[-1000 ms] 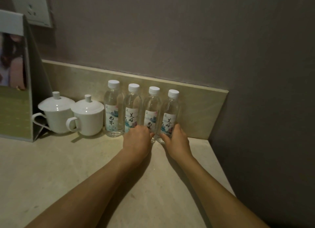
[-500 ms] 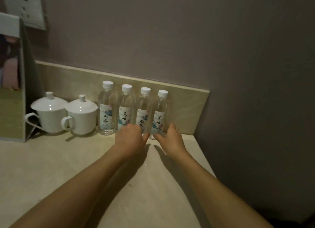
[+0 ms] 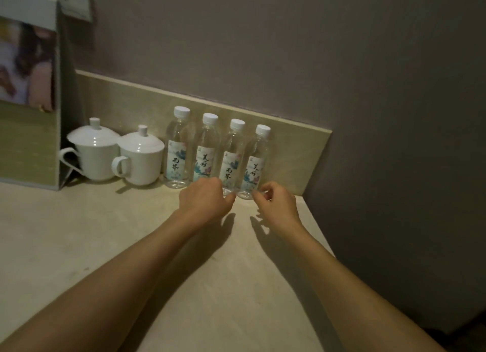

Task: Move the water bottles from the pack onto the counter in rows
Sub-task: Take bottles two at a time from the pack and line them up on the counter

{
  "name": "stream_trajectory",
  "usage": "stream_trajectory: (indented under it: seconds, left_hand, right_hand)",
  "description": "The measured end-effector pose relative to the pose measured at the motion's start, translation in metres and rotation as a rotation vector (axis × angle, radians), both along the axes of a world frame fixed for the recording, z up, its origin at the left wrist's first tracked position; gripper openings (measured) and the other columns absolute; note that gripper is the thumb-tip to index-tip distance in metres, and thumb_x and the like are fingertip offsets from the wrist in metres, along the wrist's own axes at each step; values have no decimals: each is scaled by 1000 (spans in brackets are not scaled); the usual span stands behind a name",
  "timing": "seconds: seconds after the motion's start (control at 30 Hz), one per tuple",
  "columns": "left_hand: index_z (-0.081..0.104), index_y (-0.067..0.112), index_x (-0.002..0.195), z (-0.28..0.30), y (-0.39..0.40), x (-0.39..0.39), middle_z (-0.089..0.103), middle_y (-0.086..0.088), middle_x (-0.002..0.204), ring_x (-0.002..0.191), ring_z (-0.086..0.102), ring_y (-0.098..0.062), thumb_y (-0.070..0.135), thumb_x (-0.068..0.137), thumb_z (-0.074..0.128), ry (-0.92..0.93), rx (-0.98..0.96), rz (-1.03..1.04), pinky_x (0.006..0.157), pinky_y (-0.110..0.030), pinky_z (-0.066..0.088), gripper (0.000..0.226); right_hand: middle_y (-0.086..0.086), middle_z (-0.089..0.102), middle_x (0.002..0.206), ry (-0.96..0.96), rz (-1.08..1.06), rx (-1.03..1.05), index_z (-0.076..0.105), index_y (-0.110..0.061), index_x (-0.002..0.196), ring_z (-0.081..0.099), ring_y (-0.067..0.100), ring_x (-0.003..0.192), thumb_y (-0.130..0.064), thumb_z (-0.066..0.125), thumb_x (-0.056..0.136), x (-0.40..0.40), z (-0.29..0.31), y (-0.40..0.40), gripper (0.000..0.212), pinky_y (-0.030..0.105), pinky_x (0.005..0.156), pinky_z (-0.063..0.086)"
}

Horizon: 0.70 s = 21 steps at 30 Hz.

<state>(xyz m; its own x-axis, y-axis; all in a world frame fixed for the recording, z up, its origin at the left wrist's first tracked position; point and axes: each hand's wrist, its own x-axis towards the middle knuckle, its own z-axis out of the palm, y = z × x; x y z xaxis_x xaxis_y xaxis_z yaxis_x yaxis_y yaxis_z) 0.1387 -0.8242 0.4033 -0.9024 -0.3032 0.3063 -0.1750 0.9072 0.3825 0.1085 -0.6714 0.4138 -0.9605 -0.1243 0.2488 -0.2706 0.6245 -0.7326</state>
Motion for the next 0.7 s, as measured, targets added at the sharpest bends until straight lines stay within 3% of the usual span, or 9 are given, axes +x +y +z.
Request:
stream_trajectory:
  seconds: [0.13,0.33,0.43,0.57,0.7]
  left_hand:
    - [68,15,89,20,21,13,70,-3,85,79,65,-23,52,92,46,43,22,-40,75,-39,57,43]
    - [62,16,68,41,86,32,65,-6,72,71,62,-26,52,95,36,141,51,-70,70,-38,54,52]
    - [63,14,66,45,127,38,68,-6,70,71,65,-27,52,94,34,156,82,-115,73,-41,55,55]
    - [61,15,68,45,182,46,70,-5,71,68,68,-27,54,93,33,190,114,-141,74,-42,56,54]
    - [62,18,75,44,248,55,71,-5,78,75,69,-29,56,93,35,184,143,-176,76,-42,56,50]
  right_hand:
    - [3,69,84,55,28,-30,66,-16,94,67,24,84,-27,60,87,10,10,15,15,36,77,54]
    - [8,72,81,146,39,-124,67,-13,94,68,27,81,-26,59,87,26,27,69,17,45,82,54]
    - [6,71,83,179,45,-174,65,-14,102,68,26,83,-28,60,87,36,32,109,21,46,83,55]
    - [-4,64,68,274,67,-234,59,-20,106,63,15,69,-26,61,87,51,35,173,20,33,69,52]
    - [0,66,71,290,78,-274,58,-18,112,65,20,73,-26,60,89,64,37,239,25,41,75,55]
